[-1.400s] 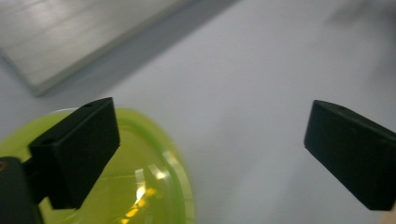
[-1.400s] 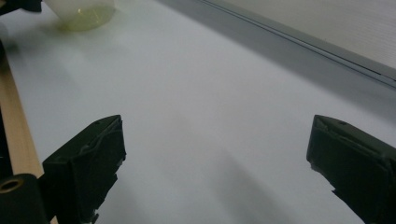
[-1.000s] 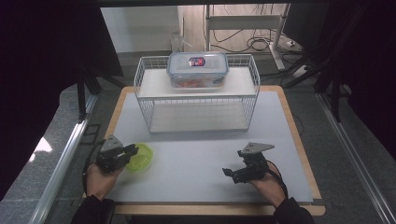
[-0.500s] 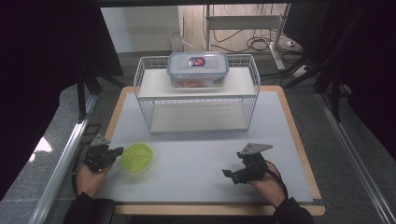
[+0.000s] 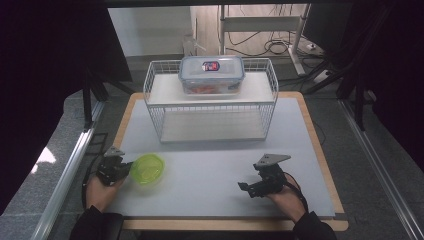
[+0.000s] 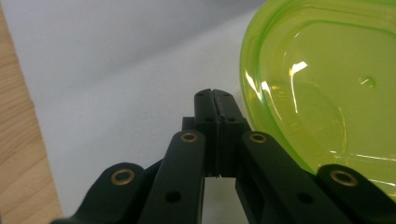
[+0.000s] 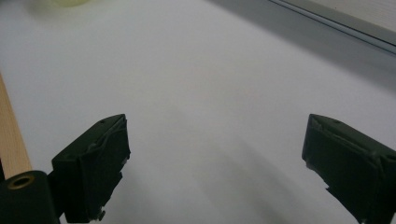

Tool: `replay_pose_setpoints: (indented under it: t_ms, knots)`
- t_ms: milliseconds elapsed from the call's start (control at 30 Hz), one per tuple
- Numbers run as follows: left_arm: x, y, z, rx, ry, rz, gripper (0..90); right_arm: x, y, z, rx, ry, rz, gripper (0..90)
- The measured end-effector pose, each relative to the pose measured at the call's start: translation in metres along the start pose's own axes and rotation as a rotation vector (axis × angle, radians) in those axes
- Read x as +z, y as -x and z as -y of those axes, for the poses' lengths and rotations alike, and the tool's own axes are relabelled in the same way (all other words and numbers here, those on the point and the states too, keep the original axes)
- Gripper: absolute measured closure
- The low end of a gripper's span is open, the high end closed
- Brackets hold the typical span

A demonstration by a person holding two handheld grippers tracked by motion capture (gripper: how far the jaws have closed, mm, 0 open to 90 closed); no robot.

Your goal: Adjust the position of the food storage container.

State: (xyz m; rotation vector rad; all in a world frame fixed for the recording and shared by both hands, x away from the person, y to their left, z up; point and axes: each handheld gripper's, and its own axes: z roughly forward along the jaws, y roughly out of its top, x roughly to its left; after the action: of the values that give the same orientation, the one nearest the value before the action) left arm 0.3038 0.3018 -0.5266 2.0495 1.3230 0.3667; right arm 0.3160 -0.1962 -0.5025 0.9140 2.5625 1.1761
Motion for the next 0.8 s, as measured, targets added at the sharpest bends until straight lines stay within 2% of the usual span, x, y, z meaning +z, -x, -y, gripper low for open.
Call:
replay_pose_setpoints:
  t_ms: [267,333,567,700,800]
  knots:
    - [0.008,0.008,-0.002,0.031,-0.027,0.031,89.9,0.002,0.0,0.001,-0.002,-0.012,0.001,7.5]
    - [0.01,0.011,-0.004,0.032,-0.021,0.042,89.8,0.002,0.0,0.001,-0.001,-0.016,0.0,7.5]
    - [0.015,0.014,-0.006,0.045,-0.051,0.038,89.9,0.004,0.0,0.001,-0.004,-0.023,0.001,7.5]
    - [0.011,0.012,-0.005,0.035,-0.028,0.035,89.9,0.004,0.0,0.001,-0.004,-0.025,0.002,7.5]
    - [0.005,0.011,-0.004,0.028,-0.001,0.047,89.9,0.004,0.0,0.002,-0.006,-0.028,0.003,7.5]
